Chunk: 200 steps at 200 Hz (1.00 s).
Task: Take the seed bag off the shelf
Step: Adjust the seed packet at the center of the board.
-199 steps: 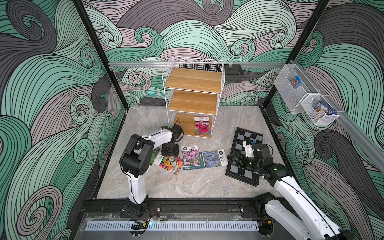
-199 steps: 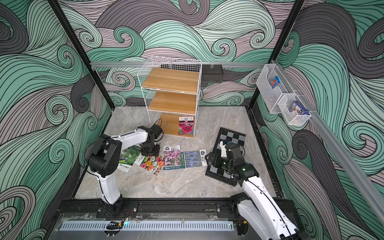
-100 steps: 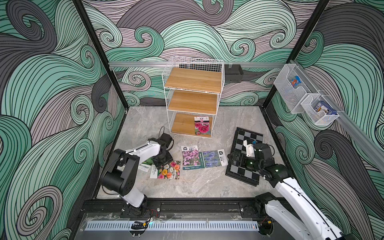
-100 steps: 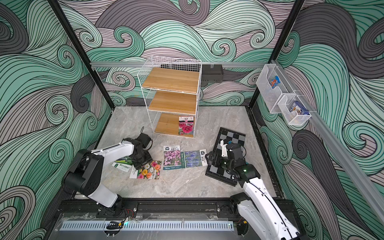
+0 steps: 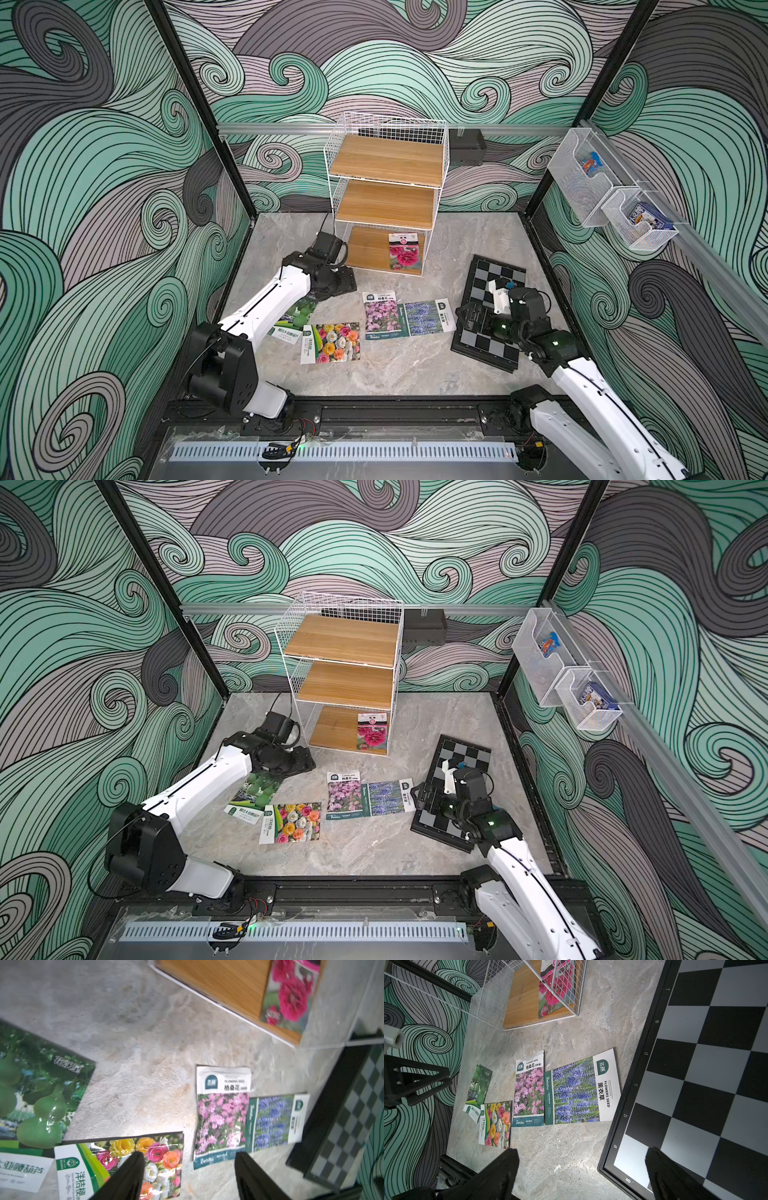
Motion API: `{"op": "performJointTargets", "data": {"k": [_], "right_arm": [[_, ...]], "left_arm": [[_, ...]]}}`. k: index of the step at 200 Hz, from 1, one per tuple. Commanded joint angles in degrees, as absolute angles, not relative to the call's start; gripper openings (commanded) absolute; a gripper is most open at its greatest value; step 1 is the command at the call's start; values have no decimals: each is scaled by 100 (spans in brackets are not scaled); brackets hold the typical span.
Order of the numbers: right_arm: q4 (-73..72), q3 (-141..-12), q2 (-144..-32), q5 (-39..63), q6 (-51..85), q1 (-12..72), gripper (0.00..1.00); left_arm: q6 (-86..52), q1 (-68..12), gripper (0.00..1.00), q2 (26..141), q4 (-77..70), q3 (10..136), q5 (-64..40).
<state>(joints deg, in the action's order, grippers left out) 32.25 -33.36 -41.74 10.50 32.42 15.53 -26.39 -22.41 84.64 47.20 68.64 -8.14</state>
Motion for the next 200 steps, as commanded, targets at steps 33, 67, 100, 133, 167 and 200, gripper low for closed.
{"op": "performJointTargets", "data": {"k": [33, 67, 100, 133, 167, 200], "right_arm": [[3064, -3300, -4102, 868, 3497, 1578, 99], [3055, -3248, -4056, 830, 3568, 1584, 99], [3088, -3180, -3887, 785, 3612, 1582, 99], [3159, -3187, -3885, 758, 3632, 1586, 99], [3149, -3182, -3974, 684, 3669, 1593, 99], [3148, -3183, -4025, 611, 3634, 1584, 99]], "left_arm": [[-581, -2513, 73, 8666, 5879, 6760, -163], [-11, -2511, 73, 8724, 5342, 6236, 87], [631, -2526, 73, 8837, 4862, 5743, 146], [881, -2628, 73, 8869, 4593, 5624, 194], [806, -3047, 73, 9056, 4276, 5427, 450], [597, -3330, 73, 9243, 4219, 5351, 651]]}}
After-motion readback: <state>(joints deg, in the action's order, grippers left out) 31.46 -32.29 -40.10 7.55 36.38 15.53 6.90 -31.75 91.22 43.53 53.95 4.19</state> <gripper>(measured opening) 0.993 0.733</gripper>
